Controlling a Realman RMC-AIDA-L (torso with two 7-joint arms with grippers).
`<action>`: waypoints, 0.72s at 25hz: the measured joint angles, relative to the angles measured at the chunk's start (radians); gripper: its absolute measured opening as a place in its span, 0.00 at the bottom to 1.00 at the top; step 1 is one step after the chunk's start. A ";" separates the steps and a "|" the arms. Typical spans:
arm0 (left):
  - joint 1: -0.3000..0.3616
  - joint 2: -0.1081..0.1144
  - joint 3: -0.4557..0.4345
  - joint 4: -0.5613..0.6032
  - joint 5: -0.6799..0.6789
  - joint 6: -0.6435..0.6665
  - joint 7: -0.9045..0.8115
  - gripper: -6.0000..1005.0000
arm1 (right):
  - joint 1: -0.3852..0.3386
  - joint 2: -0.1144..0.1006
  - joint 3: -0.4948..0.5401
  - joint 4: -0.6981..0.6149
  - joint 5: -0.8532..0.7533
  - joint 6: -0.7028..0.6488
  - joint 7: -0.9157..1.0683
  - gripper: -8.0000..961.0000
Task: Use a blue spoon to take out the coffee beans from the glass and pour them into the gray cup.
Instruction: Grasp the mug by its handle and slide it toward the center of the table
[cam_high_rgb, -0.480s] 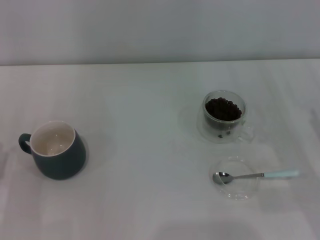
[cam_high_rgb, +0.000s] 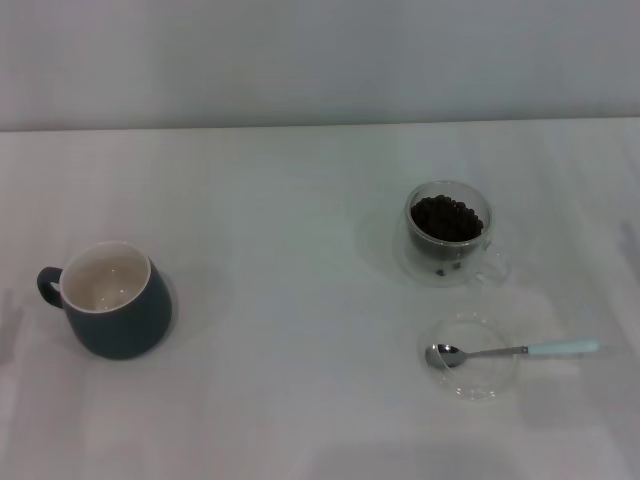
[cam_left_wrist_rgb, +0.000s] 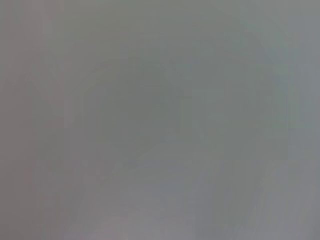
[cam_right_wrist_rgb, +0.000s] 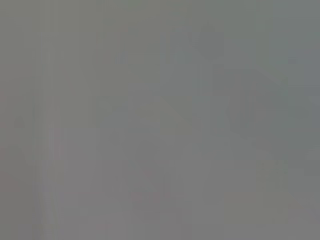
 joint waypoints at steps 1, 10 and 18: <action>0.004 0.000 0.001 0.000 0.004 0.000 0.000 0.80 | 0.000 0.000 0.000 0.000 0.000 0.000 0.000 0.89; 0.093 0.005 0.003 -0.003 0.053 0.041 -0.002 0.80 | 0.002 0.000 0.003 -0.010 0.001 0.002 0.000 0.89; 0.141 0.008 0.003 -0.123 0.206 0.074 -0.002 0.80 | 0.017 0.000 0.028 -0.034 0.002 0.008 0.000 0.89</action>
